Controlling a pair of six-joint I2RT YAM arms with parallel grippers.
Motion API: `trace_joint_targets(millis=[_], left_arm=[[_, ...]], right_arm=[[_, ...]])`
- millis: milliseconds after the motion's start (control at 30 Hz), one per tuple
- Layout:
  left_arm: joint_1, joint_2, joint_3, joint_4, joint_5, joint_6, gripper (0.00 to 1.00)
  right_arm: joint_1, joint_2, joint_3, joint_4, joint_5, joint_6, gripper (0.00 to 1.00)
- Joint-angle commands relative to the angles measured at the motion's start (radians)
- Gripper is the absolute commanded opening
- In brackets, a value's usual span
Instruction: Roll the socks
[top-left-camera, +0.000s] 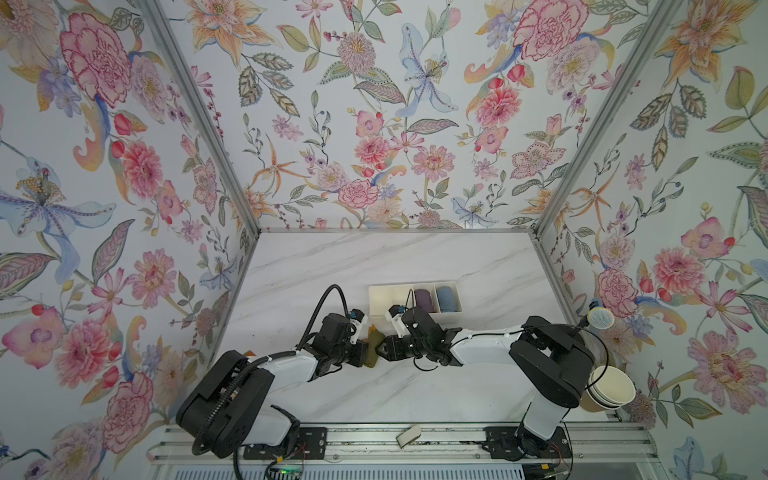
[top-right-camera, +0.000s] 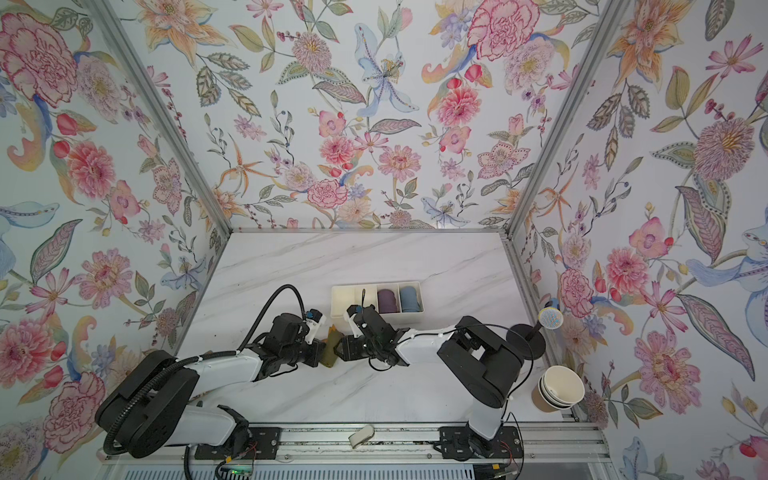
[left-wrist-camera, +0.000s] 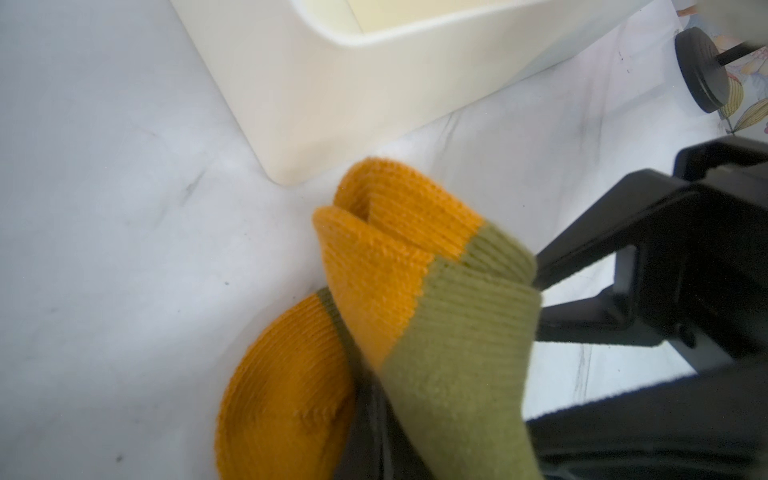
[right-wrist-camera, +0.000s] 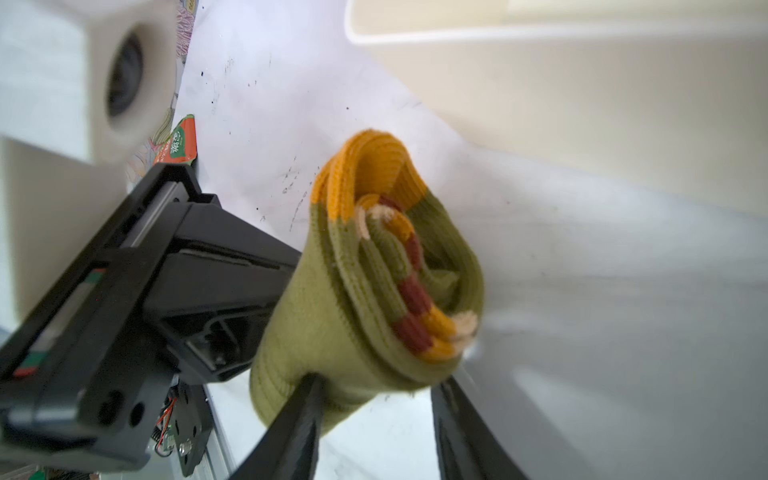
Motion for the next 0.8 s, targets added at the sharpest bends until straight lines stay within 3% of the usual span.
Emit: trace_joint_targets(millis=[0, 767], left_arm=[[-0.056, 0.038, -0.031, -0.026, 0.081, -0.039, 0.0], [-0.225, 0.155, -0.014, 0.167, 0.162, -0.187, 0.0]], right_arm=[[0.011, 0.023, -0.006, 0.136, -0.075, 0.031, 0.46], [-0.039, 0.029, -0.08, 0.214, -0.085, 0.054, 0.48]])
